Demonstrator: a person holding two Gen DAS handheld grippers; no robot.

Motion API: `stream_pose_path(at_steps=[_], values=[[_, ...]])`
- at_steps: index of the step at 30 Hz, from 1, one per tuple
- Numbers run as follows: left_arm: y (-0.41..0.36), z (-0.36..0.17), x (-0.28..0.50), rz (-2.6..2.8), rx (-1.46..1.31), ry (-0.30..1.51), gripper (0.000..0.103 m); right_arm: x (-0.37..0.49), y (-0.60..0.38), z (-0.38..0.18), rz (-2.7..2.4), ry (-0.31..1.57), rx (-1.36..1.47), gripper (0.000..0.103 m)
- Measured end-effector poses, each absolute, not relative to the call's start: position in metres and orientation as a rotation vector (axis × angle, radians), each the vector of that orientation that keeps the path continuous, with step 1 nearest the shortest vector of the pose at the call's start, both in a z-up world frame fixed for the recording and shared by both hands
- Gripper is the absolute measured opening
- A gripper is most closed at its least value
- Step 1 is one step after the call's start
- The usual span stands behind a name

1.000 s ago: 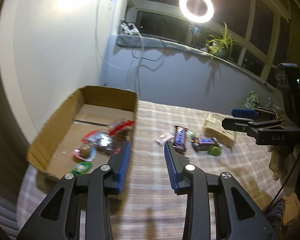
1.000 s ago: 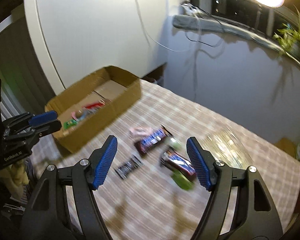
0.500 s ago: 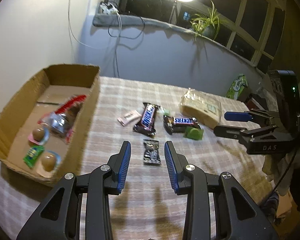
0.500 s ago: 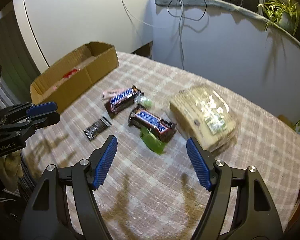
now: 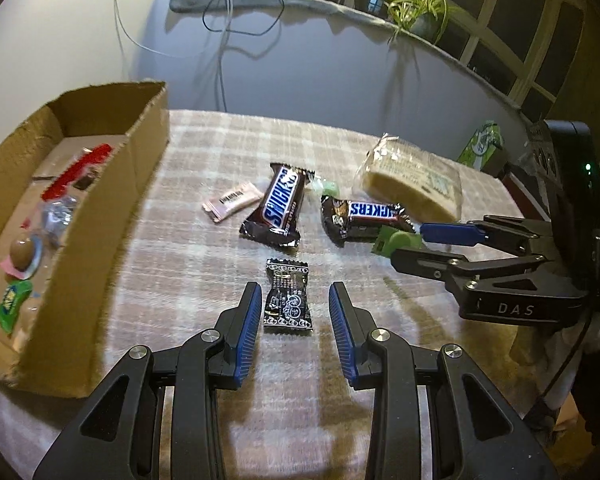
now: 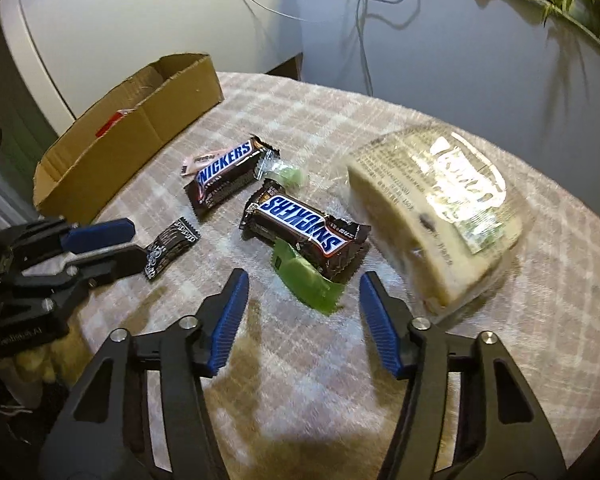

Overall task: Organize snacks
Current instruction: 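Grasp the dark wrapped candy with left tool while right tool grasps the green candy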

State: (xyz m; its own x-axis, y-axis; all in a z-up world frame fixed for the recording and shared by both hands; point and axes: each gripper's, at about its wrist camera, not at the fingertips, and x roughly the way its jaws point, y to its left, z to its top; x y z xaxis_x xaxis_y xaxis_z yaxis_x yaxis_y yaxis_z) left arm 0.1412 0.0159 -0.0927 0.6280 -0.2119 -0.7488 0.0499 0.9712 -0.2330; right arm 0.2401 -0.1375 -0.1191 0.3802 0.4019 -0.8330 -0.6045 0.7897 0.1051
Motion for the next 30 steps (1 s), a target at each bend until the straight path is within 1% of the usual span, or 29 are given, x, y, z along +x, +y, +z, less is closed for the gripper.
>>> stream_pose_path(at_steps=[2,4,6,8,9,15,16,18,21,25,26,30], values=[[0.014,-0.098,0.146,-0.150,-0.188,0.896,0.033,0.242,-0.135,-0.123,0.641,0.994,-0.240,0.049],[0.014,-0.101,0.149,-0.145,-0.185,0.905,0.033,0.242,-0.133,-0.123,0.643,0.987,-0.242,0.048],[0.014,-0.105,0.153,-0.139,-0.180,0.915,0.033,0.242,-0.132,-0.124,0.646,0.988,-0.241,0.041],[0.014,-0.107,0.153,-0.136,-0.177,0.913,0.033,0.242,-0.131,-0.124,0.644,0.987,-0.249,0.037],[0.014,-0.107,0.153,-0.136,-0.175,0.913,0.033,0.241,-0.131,-0.124,0.646,0.986,-0.252,0.033],[0.009,-0.106,0.150,-0.128,-0.142,0.902,0.033,0.238,-0.127,-0.124,0.663,0.986,-0.272,0.021],[0.009,-0.106,0.150,-0.125,-0.138,0.901,0.031,0.236,-0.127,-0.124,0.664,0.983,-0.277,0.021],[0.008,-0.107,0.150,-0.120,-0.131,0.899,0.024,0.234,-0.125,-0.123,0.668,0.981,-0.287,0.018],[0.009,-0.107,0.150,-0.122,-0.131,0.898,0.024,0.231,-0.124,-0.123,0.669,0.977,-0.304,0.015],[0.009,-0.106,0.149,-0.124,-0.128,0.896,0.023,0.229,-0.128,-0.123,0.663,0.979,-0.299,0.014],[0.009,-0.106,0.148,-0.125,-0.127,0.895,0.023,0.228,-0.130,-0.123,0.665,0.981,-0.293,0.012],[0.009,-0.107,0.146,-0.129,-0.123,0.892,0.023,0.222,-0.135,-0.121,0.670,0.980,-0.288,0.009]])
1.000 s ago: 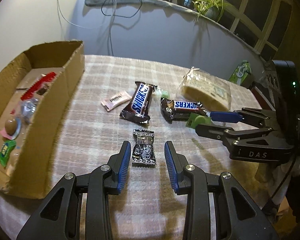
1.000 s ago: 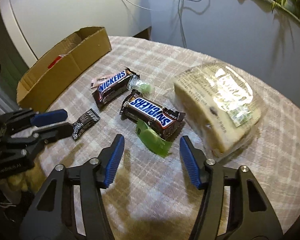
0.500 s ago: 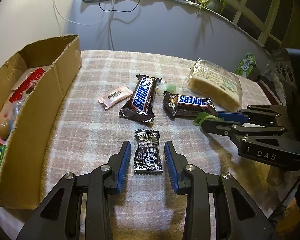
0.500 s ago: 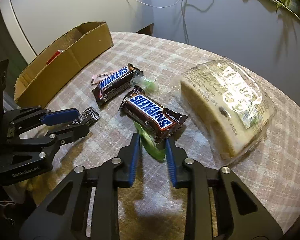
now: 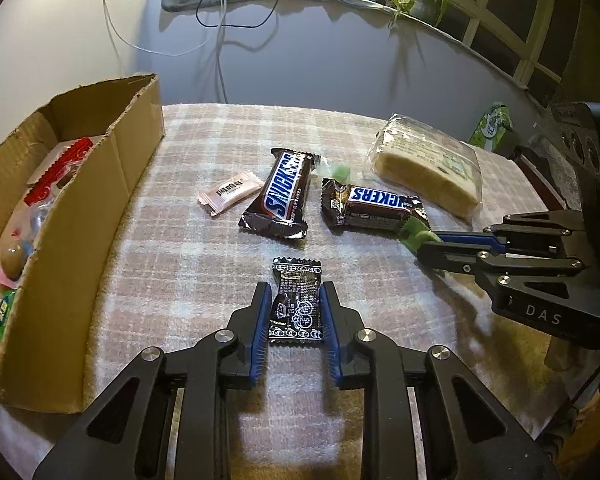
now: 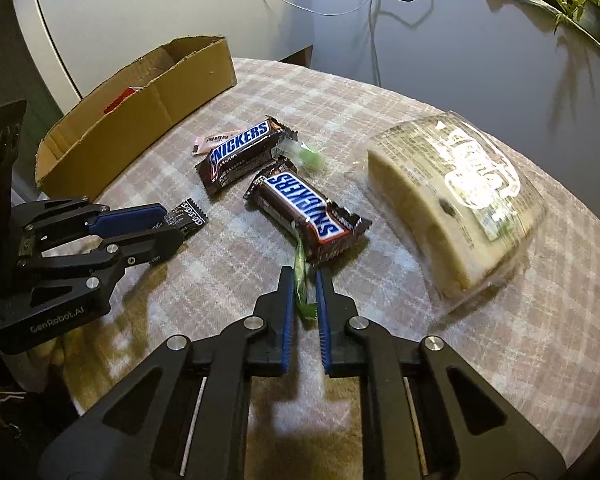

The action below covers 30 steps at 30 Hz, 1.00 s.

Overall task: Organize snacks
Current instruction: 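Carry the dark candy and green candy into the box and release both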

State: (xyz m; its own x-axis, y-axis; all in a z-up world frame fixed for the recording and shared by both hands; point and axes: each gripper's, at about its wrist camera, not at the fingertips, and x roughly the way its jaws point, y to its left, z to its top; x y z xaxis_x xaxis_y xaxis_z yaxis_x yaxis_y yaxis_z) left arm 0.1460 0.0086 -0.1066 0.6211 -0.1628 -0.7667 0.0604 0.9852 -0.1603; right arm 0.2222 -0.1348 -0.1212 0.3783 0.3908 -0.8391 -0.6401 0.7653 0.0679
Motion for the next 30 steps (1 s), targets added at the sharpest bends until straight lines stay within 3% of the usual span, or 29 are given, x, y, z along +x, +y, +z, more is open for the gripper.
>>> stream_pose_path(at_steps=[30], values=[[0.018,-0.050,0.101,-0.118,-0.124,0.738,0.023,0.179,-0.137,-0.054,0.684,0.835,-0.252,0.008]])
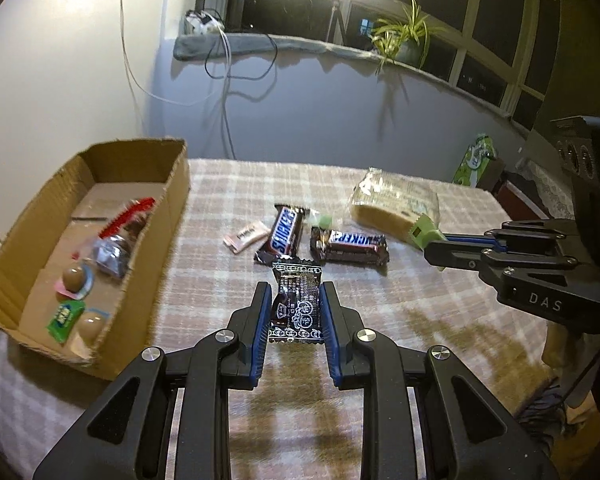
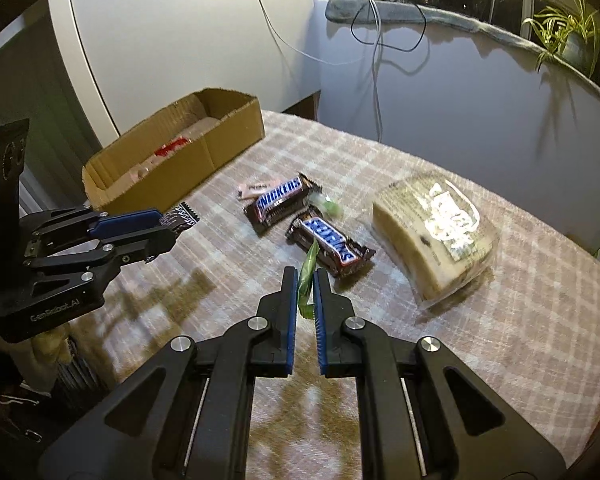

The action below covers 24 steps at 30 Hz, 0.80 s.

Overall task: Organize snacks
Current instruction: 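Carry the dark candy and green candy into the box and release both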

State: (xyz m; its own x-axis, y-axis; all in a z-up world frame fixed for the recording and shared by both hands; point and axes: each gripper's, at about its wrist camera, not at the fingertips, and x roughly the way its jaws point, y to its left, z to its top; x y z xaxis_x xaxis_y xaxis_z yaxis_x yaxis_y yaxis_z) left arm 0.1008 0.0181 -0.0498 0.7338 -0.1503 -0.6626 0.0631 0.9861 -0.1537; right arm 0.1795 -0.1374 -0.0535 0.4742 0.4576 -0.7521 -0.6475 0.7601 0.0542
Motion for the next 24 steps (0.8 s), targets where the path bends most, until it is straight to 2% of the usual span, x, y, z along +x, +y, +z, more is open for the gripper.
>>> stream_pose_path(at_steps=[24], values=[[0.097,-0.025,0.083,-0.010,-0.190,0.639,0.023,0.200,-0.041,-0.022,0.778,0.762,-0.282,0.008]])
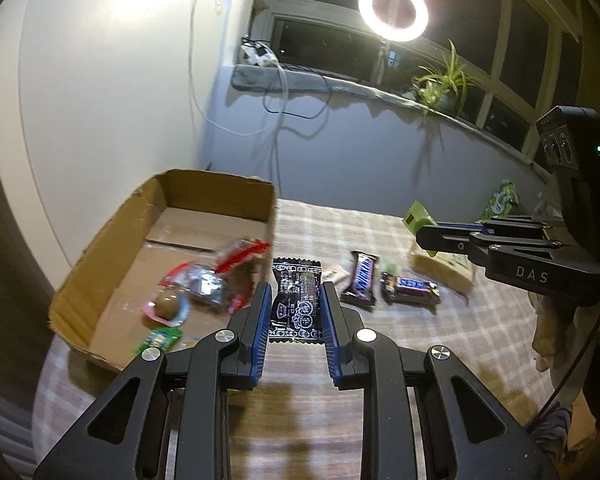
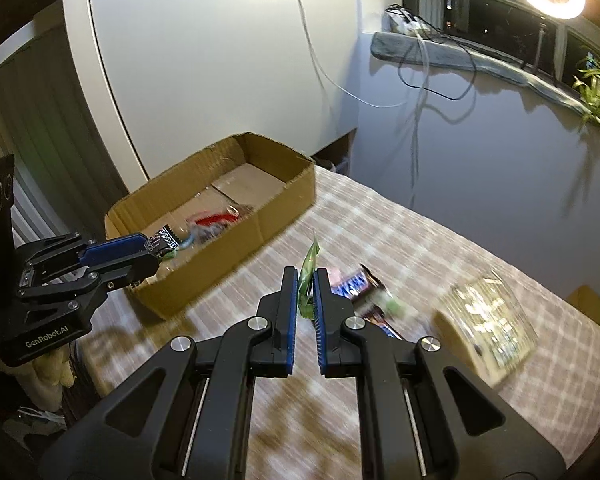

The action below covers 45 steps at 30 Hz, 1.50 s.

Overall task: Organize snacks
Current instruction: 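Carry the dark candy and green candy into the box and release both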

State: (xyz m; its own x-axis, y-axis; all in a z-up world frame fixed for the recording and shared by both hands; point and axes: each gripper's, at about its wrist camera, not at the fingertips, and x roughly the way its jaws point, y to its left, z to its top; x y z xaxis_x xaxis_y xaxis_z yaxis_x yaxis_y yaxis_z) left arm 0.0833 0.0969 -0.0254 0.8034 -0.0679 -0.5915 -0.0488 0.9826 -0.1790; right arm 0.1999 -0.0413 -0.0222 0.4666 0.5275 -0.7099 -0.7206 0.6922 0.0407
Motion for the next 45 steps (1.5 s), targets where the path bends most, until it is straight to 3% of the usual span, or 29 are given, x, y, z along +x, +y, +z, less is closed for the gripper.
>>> stream_pose_path(at_steps=[45], values=[[0.209,-0.039,0.155,0.126,-0.223,0.662,0.023,0.293,0.114,-0.069,0.941,0.842,-0.312,0.008]])
